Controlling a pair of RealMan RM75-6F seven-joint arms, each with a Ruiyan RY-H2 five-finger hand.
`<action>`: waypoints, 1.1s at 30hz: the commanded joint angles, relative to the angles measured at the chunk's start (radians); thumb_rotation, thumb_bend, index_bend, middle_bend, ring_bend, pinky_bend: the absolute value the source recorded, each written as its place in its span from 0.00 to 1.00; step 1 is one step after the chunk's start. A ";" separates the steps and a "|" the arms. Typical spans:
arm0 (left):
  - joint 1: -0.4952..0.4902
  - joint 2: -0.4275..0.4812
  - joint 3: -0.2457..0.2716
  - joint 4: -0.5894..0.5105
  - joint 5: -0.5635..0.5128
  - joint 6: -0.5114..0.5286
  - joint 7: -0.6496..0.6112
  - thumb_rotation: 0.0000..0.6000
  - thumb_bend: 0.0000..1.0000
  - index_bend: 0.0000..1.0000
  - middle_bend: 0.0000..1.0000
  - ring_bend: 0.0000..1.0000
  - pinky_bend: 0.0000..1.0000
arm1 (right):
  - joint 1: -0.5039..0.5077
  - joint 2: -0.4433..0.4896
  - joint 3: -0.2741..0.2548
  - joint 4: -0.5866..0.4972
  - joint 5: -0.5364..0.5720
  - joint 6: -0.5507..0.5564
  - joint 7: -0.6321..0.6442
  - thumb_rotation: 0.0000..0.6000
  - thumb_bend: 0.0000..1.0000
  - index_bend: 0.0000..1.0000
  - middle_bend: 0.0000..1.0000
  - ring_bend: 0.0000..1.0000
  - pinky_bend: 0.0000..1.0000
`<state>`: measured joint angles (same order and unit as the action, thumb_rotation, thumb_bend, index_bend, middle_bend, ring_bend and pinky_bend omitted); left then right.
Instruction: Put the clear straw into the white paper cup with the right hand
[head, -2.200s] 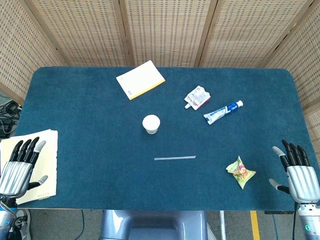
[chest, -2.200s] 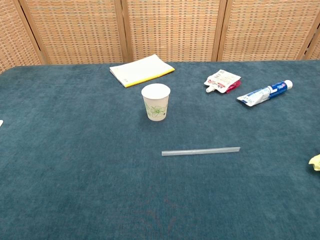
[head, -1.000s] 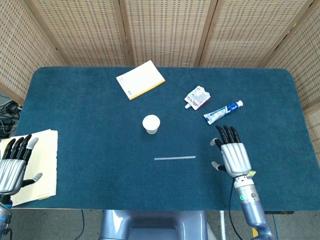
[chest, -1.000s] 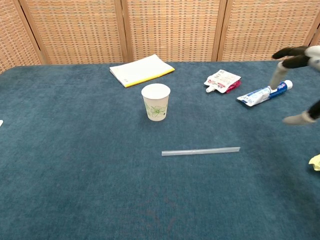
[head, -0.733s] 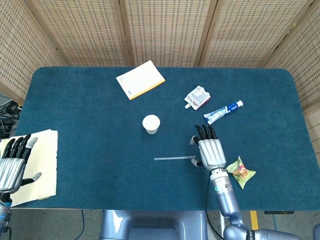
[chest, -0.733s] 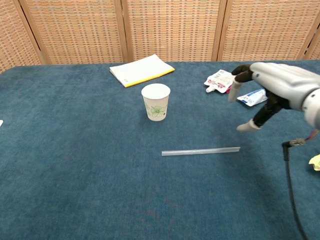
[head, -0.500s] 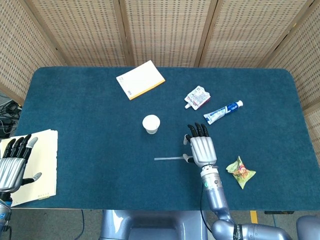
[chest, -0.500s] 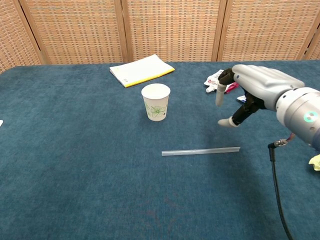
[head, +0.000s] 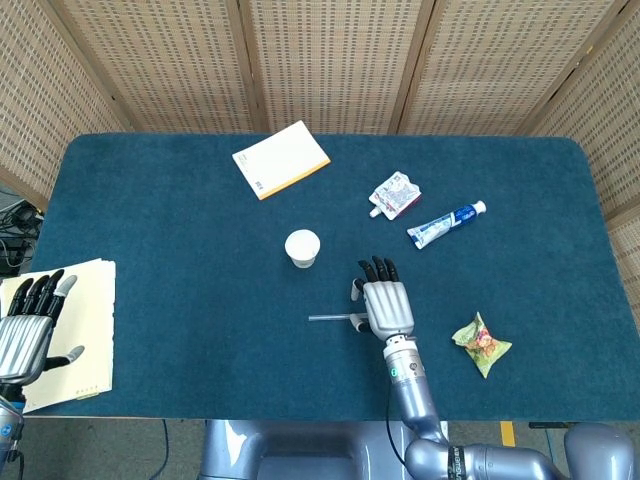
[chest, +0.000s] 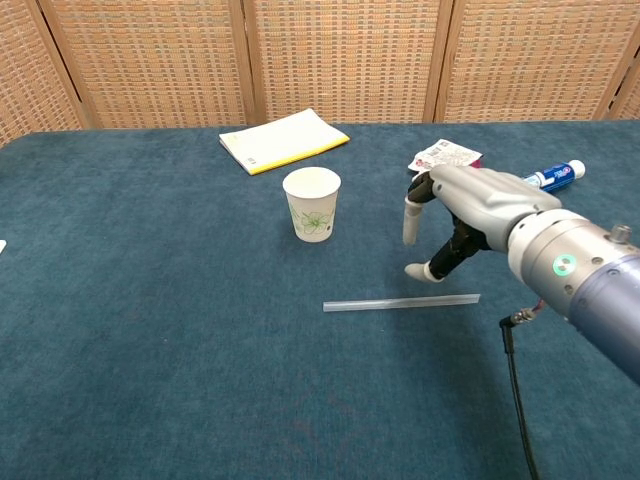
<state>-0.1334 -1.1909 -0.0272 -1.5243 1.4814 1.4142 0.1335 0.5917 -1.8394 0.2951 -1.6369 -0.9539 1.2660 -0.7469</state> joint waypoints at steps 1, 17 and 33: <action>0.001 0.001 0.000 0.000 -0.001 0.000 -0.003 1.00 0.06 0.00 0.00 0.00 0.00 | 0.006 -0.012 -0.008 0.012 0.009 -0.001 0.002 1.00 0.45 0.53 0.22 0.02 0.03; -0.004 0.004 0.003 0.004 -0.015 -0.019 -0.007 1.00 0.06 0.00 0.00 0.00 0.00 | 0.021 -0.065 -0.039 0.109 0.062 -0.055 0.055 1.00 0.50 0.52 0.21 0.02 0.03; -0.016 -0.010 0.001 0.019 -0.043 -0.053 0.008 1.00 0.06 0.00 0.00 0.00 0.00 | 0.044 -0.094 -0.033 0.208 0.078 -0.116 0.123 1.00 0.50 0.50 0.19 0.02 0.03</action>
<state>-0.1488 -1.2004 -0.0261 -1.5059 1.4392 1.3616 0.1416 0.6344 -1.9322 0.2620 -1.4314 -0.8766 1.1525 -0.6256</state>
